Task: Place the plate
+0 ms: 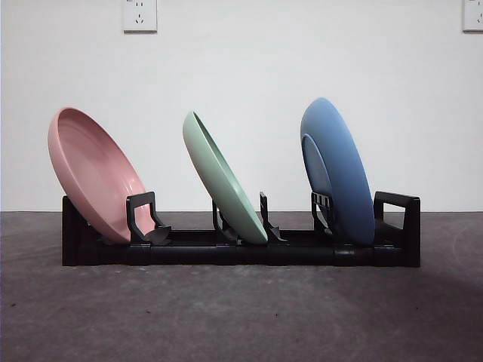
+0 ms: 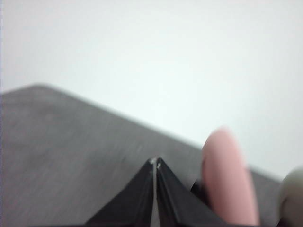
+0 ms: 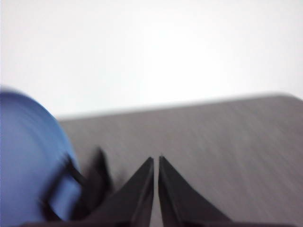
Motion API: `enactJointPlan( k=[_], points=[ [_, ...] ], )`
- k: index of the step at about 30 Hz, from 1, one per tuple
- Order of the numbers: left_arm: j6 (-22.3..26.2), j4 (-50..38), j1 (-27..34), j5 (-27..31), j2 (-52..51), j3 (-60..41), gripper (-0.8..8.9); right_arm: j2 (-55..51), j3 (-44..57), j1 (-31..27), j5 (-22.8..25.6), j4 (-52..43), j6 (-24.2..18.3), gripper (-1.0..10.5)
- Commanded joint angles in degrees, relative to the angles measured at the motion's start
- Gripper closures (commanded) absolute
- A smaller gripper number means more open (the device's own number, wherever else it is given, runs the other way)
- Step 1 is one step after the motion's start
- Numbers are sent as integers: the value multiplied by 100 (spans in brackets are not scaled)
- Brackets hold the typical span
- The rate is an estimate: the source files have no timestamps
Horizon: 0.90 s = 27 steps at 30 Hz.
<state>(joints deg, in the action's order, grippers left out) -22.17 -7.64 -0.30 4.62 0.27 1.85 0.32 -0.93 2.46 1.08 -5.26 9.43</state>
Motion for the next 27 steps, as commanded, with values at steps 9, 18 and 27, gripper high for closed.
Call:
enactJointPlan(
  k=[9,18,27],
  points=[
    [-1399,-1156,-9,-293,9,586,803,-7,-728,4,-599,-1093,960,930],
    [-769,2308,-9,-1300,1029,3294,802,817,-3136,4,-634,1773,1095,930],
    [-490,4677,-9,-2256,2599,5453,802,2647,-5475,4,-2083,4293,1091,931]
  ],
)
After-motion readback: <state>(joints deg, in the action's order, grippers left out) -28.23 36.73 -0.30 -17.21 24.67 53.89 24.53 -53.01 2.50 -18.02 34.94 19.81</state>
